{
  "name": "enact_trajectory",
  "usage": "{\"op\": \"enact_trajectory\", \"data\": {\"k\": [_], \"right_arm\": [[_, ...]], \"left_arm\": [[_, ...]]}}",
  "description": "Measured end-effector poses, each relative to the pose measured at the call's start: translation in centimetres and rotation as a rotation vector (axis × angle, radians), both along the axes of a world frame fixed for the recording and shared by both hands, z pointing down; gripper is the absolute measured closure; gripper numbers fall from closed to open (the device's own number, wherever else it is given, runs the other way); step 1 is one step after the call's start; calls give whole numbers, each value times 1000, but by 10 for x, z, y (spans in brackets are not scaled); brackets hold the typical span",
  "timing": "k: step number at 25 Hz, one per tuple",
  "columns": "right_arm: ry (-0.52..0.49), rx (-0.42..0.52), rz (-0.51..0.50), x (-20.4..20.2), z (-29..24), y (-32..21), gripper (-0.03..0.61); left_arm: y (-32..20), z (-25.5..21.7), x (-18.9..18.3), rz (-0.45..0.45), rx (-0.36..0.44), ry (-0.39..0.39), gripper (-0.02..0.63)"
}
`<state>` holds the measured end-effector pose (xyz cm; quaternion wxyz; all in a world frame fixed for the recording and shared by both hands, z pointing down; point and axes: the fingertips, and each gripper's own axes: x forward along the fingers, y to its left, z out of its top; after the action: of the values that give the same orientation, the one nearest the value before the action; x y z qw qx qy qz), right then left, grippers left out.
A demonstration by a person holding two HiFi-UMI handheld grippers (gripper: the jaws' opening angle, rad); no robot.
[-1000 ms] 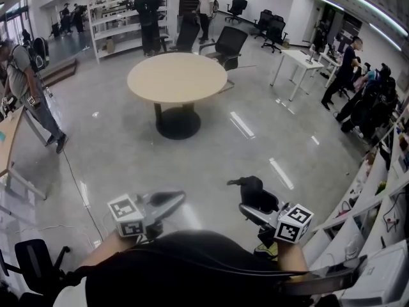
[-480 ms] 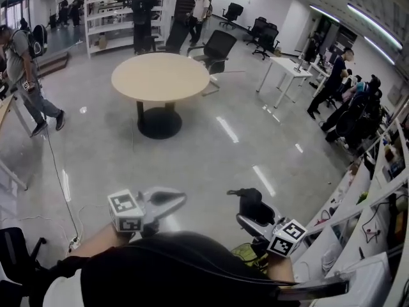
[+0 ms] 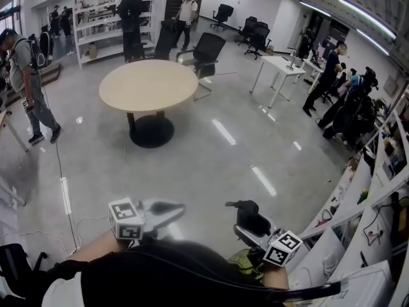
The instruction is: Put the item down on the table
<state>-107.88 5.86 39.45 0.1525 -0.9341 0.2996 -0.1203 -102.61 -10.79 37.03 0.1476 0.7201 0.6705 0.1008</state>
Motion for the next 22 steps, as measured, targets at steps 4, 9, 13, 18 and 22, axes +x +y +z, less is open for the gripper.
{"op": "enact_trajectory", "data": {"k": [4, 9, 13, 18, 22], "right_arm": [[-13, -17, 43, 30, 2, 19, 190], [-21, -43, 112, 99, -8, 48, 190], [-1, -57, 151, 171, -24, 66, 190], [34, -43, 193, 258, -27, 89, 190], [31, -6, 207, 308, -17, 108, 190]], "left_arm": [[25, 0, 37, 48, -15, -8, 617], [58, -1, 120, 112, -45, -3, 617], [75, -13, 200, 153, -45, 18, 617], [92, -13, 292, 172, -26, 42, 617], [108, -9, 344, 173, 3, 48, 617]]}}
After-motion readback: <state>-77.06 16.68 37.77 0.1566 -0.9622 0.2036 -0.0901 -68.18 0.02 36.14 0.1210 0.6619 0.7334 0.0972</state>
